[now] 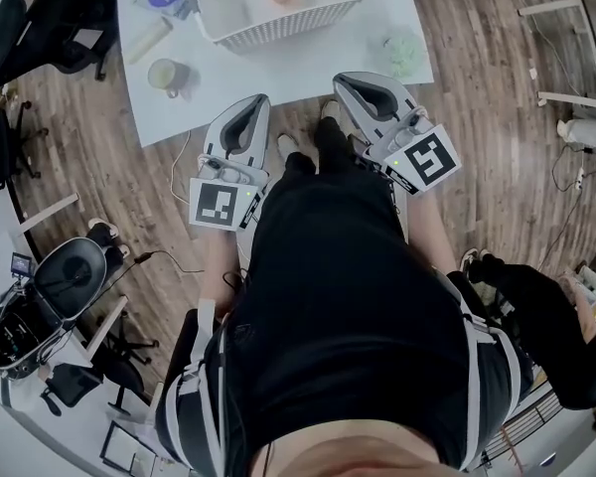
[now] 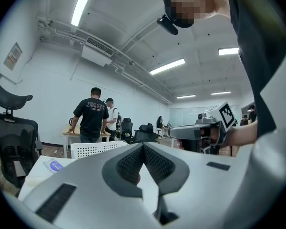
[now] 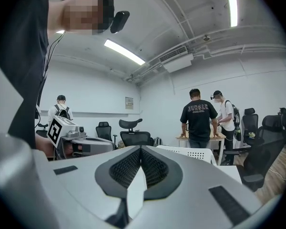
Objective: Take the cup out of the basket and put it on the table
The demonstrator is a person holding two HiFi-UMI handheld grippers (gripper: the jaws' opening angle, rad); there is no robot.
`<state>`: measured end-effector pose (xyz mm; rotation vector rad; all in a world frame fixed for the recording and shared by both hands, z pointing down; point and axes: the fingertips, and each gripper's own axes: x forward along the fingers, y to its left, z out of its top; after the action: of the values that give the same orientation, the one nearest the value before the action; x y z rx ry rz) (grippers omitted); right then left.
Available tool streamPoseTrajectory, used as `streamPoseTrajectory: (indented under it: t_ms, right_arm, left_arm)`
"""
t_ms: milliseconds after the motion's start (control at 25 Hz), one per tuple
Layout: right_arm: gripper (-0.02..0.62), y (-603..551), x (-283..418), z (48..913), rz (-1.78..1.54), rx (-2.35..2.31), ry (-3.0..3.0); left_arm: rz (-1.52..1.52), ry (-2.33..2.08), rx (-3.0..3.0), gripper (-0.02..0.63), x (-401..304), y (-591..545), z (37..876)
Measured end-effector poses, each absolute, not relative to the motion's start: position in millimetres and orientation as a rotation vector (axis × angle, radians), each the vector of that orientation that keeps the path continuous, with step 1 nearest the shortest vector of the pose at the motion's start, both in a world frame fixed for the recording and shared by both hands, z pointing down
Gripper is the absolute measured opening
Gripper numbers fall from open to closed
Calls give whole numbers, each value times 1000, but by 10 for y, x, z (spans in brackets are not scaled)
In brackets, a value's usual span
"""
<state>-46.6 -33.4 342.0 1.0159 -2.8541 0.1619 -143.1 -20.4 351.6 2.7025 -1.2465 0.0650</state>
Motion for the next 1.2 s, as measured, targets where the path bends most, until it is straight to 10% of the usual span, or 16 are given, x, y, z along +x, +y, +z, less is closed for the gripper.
streamPoseTrajectory:
  t_ms: [1200]
  right_arm:
    - [18, -1844, 224, 3565, 207, 889, -2932]
  left_arm:
    - [41, -1379, 2603, 18, -783, -1652, 3525]
